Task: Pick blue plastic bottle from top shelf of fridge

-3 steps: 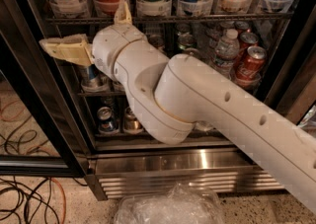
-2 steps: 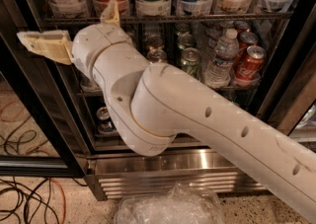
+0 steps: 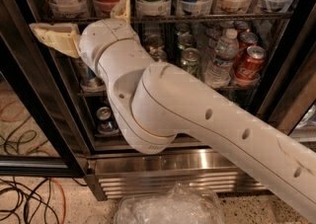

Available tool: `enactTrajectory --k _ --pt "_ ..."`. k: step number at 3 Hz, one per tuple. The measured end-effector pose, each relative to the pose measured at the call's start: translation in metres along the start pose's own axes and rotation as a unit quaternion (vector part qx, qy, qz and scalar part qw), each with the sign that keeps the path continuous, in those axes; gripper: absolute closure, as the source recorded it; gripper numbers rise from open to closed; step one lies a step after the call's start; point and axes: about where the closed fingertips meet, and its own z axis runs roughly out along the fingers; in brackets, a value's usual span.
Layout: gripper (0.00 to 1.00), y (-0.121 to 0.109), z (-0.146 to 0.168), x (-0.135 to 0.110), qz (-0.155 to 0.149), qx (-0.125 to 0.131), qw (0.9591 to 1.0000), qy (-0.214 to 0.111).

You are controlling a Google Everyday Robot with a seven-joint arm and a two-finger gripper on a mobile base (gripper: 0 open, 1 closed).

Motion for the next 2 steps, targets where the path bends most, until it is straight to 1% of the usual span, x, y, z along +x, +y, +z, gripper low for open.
enactTrajectory --k 1,2 --pt "0.00 0.0058 0.0013 0.0000 -0.004 -0.009 1.0000 0.000" --pt "0.00 0.0058 0.0013 0.0000 -0.004 -0.009 1.0000 0.000"
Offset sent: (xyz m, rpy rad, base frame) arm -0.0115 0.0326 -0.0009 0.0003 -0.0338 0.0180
